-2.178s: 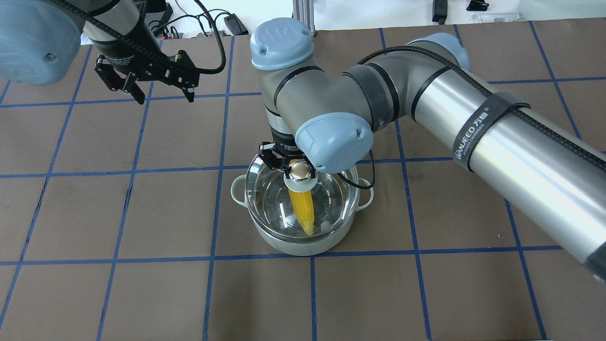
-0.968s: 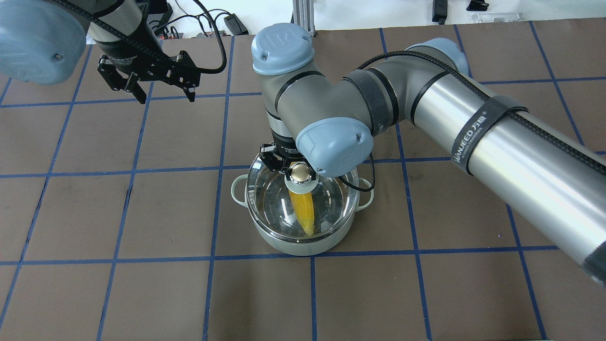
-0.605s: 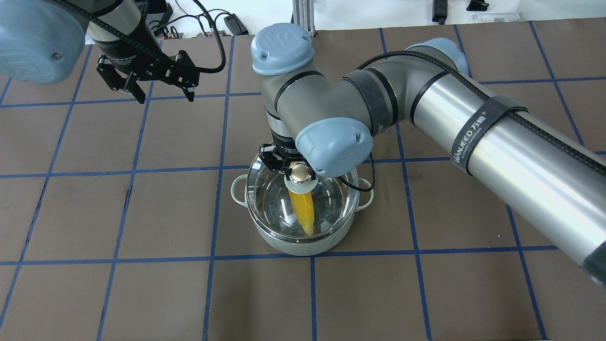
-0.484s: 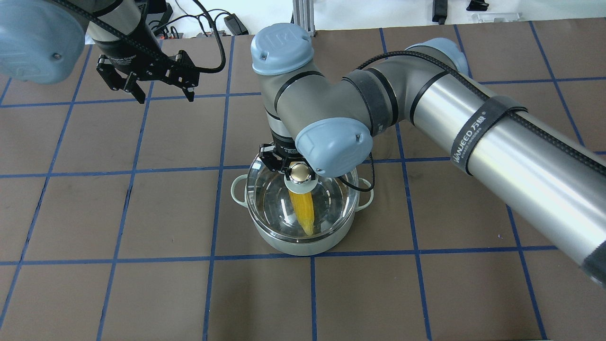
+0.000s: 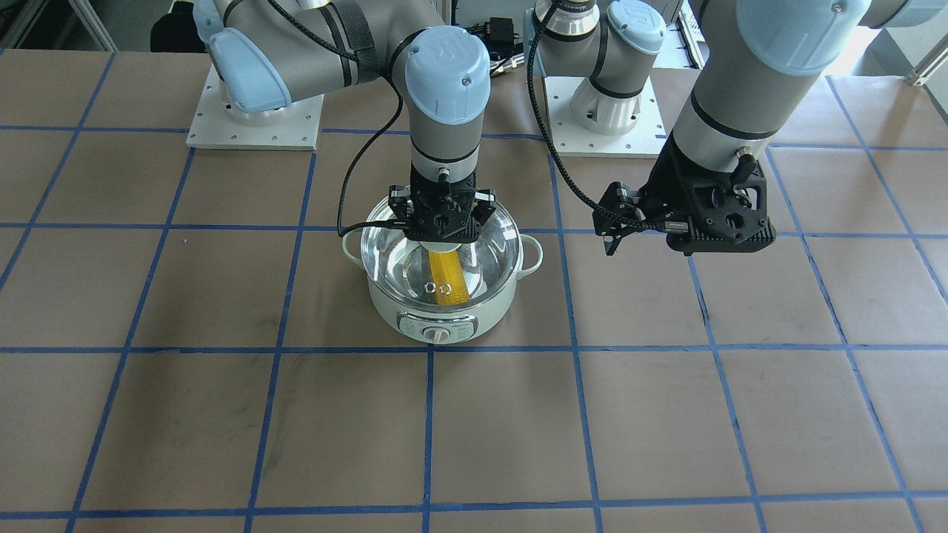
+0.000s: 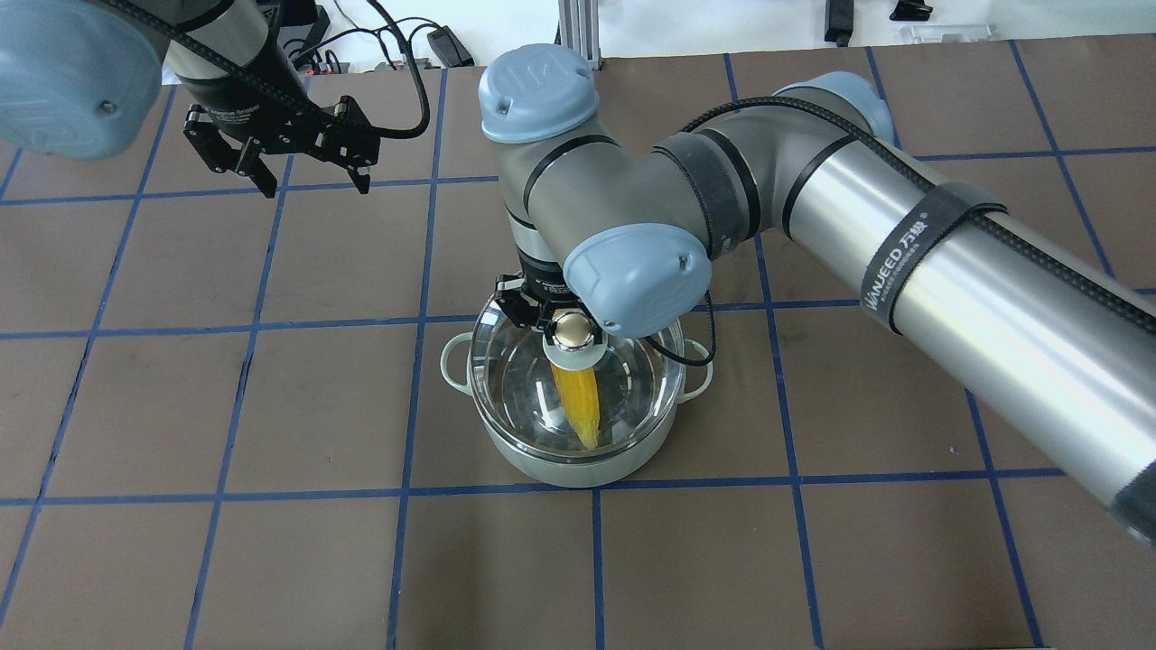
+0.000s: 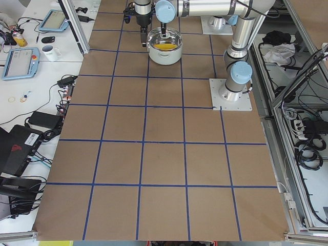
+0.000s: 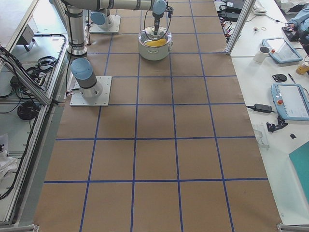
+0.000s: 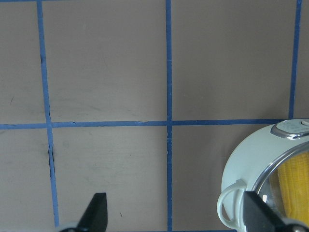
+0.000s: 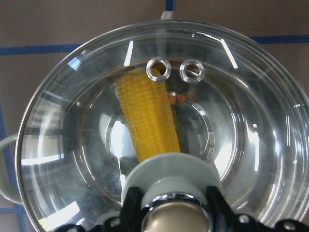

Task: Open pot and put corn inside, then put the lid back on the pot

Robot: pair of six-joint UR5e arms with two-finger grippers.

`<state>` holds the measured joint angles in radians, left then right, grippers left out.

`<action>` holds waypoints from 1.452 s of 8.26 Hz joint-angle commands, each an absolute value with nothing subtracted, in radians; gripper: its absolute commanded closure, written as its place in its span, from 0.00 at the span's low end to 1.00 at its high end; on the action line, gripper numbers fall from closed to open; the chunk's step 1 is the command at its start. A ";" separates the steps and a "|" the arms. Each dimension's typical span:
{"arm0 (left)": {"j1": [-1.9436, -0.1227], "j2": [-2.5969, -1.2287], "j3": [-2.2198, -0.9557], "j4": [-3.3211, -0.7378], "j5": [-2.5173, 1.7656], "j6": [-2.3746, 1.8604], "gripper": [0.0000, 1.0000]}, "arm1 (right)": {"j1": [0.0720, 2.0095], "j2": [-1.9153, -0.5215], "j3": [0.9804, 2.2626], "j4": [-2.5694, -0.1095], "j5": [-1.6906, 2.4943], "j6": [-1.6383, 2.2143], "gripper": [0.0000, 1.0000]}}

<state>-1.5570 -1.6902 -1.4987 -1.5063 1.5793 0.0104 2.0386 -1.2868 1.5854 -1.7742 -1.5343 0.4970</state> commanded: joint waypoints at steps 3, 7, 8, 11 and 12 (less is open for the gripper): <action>-1.557 -1.690 -1.500 -1.505 1.577 0.014 0.00 | 2.039 -1.289 1.583 -1.766 -1.517 0.497 0.69; -1.557 -1.687 -1.500 -1.505 1.577 0.021 0.00 | 2.039 -1.282 1.585 -1.766 -1.506 0.495 0.70; -1.557 -1.689 -1.500 -1.503 1.577 0.015 0.00 | 2.039 -1.284 1.585 -1.769 -1.512 0.494 0.70; -1.557 -1.684 -1.500 -1.505 1.577 0.018 0.00 | 2.039 -1.282 1.585 -1.772 -1.513 0.489 0.70; -1.557 -1.686 -1.500 -1.505 1.580 0.017 0.00 | 2.039 -1.281 1.585 -1.773 -1.509 0.489 0.70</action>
<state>-1.5570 -1.6850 -1.5002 -1.5047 1.5778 0.0177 2.0387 -1.2824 1.5847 -1.7712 -1.5133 0.4903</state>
